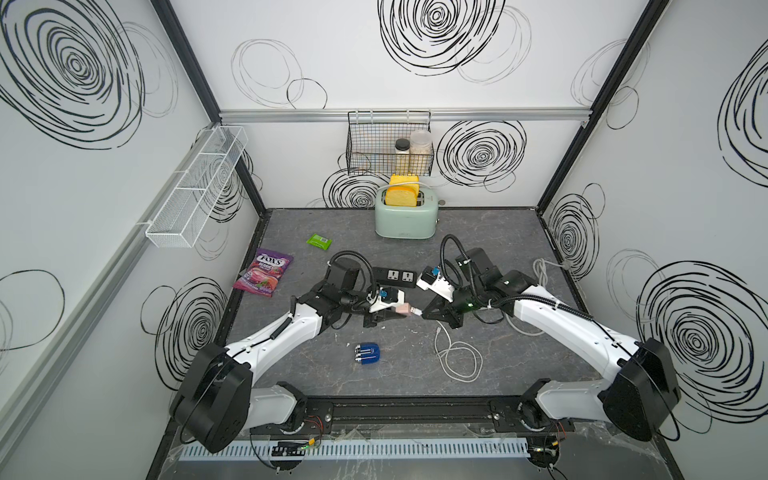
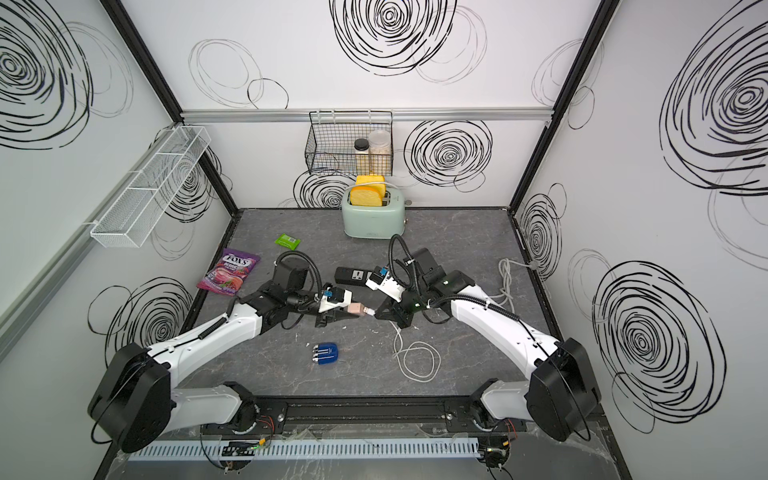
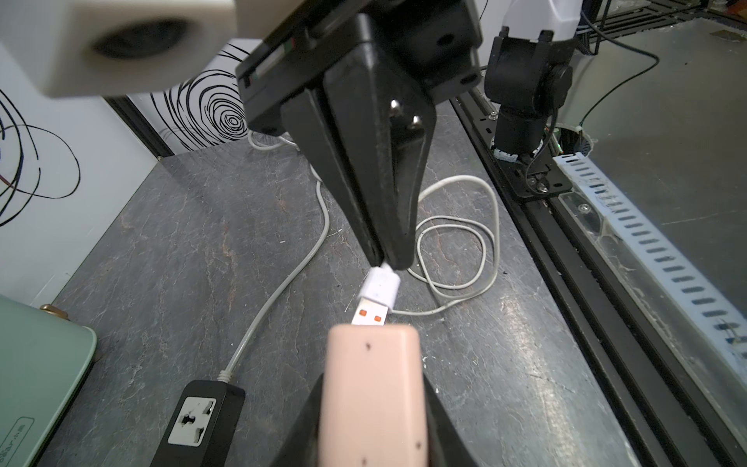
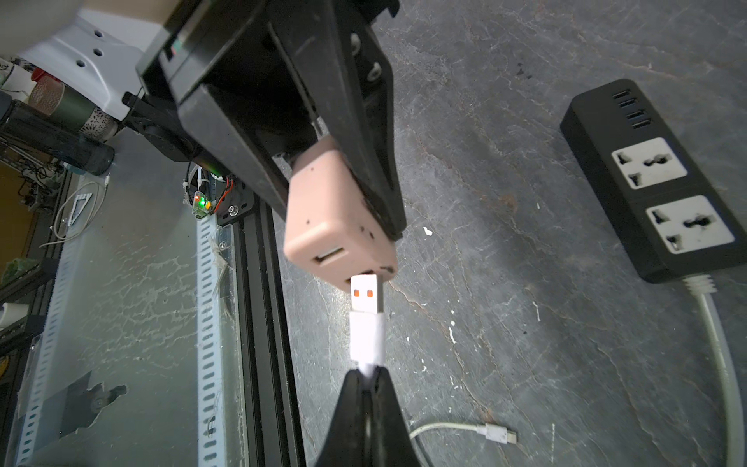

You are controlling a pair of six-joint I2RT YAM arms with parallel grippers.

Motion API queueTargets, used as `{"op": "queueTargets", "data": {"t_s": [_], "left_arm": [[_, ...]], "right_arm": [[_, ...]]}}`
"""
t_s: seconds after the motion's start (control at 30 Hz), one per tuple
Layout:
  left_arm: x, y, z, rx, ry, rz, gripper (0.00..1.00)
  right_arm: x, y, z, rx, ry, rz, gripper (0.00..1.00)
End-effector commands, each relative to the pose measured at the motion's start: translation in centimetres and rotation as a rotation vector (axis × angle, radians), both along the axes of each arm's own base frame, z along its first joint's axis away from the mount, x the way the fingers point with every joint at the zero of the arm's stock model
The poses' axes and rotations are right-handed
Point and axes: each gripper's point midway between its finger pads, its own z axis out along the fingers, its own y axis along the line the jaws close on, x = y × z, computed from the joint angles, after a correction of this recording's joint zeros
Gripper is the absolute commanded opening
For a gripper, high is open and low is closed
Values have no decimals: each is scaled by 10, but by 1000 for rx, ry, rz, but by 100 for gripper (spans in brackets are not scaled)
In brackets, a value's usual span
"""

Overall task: Charge the electric shaver
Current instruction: Insert the charging cable into the plug.

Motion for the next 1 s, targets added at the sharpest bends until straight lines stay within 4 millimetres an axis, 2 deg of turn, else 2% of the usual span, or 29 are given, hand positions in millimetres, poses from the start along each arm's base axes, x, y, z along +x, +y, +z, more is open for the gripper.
{"op": "queueTargets", "data": {"t_s": [0.0,0.33,0.6,0.97], "left_arm": [[-1,-5,9,-43,-49,-44,0],[2,-4,6,-36,-47,-35,0],[0,-5,7,-32,-48,-41,0],[-8,-11,4,-13,-45,-79,0]], "right_arm": [[-7,5,14,34,-53,64,0],[-8,1,20,24,-91,73,0],[-9,2,17,12,-79,87,0],[-2,12,34,66,-117,108,0]]}}
